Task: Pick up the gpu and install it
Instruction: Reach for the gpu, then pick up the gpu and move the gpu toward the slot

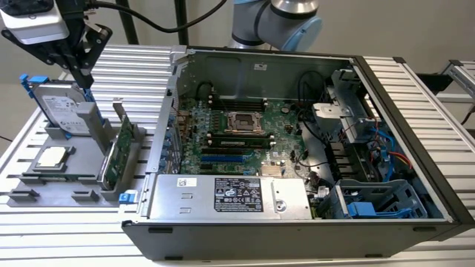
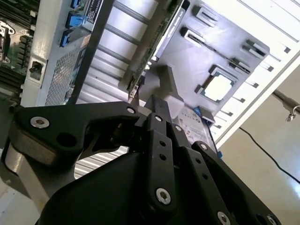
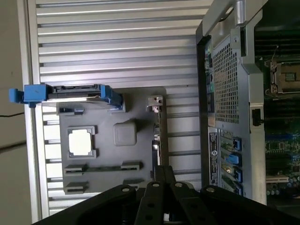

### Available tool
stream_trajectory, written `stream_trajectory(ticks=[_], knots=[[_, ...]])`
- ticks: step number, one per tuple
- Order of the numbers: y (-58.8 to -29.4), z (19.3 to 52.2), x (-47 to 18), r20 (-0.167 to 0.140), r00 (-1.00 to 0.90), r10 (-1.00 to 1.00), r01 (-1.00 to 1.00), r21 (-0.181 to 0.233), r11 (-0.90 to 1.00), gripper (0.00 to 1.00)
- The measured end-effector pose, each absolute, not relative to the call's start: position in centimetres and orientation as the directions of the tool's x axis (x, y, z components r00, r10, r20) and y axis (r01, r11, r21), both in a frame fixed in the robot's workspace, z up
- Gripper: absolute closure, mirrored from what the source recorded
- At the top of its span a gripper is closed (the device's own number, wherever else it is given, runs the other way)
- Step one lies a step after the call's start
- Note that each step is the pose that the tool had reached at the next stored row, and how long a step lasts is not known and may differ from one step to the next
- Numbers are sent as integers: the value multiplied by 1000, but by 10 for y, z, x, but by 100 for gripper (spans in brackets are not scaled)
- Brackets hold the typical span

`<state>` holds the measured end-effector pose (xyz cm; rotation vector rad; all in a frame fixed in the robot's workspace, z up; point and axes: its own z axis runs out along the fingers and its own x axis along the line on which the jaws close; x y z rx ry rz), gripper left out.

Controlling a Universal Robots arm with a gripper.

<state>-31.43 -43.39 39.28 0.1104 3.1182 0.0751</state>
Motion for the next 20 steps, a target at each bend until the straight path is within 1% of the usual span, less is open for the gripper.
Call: stream_trajectory(ticks=[20], knots=[[-460, 393, -318, -19, -997, 71, 70, 49, 996, 100]])
